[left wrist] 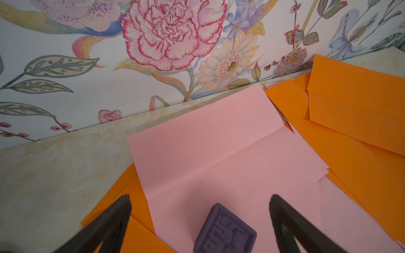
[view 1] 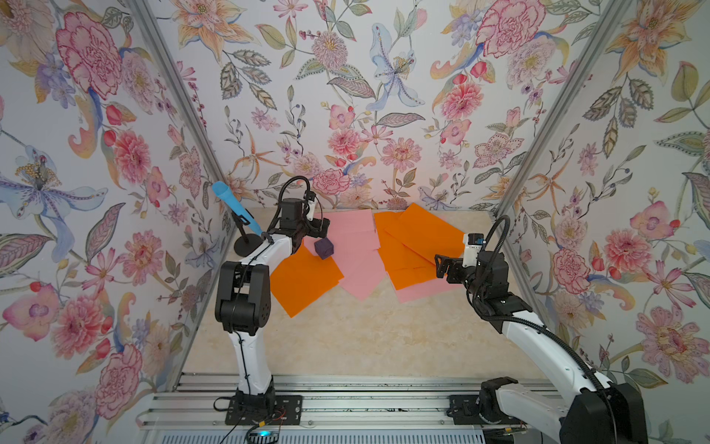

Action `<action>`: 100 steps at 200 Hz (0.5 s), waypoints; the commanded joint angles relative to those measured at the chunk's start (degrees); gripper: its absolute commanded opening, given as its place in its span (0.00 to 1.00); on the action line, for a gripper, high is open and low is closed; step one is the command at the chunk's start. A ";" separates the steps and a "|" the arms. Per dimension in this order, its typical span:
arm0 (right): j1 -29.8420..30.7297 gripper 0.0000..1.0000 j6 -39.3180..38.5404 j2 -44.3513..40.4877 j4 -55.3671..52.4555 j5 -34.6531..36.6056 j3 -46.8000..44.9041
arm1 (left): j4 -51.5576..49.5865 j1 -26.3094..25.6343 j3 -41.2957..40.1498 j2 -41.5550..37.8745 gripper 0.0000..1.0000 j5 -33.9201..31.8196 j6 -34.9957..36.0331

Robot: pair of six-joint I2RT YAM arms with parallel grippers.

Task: Sort the scattered colored papers by color
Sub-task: Pick up the distractor from the colored paper.

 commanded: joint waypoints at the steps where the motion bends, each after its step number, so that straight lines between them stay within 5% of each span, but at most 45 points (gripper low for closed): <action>1: 0.30 1.00 1.10 -1.09 -1.81 -0.25 -0.94 | -9.42 -1.64 4.45 2.66 1.00 -0.12 5.77; 66: 0.31 1.00 1.71 -1.64 -3.33 -0.83 -1.12 | -22.67 -2.46 13.42 9.26 1.00 1.91 8.11; 100: 0.39 1.00 2.03 -1.93 -3.25 -0.84 -1.38 | -21.64 -2.74 12.77 11.47 1.00 0.58 7.33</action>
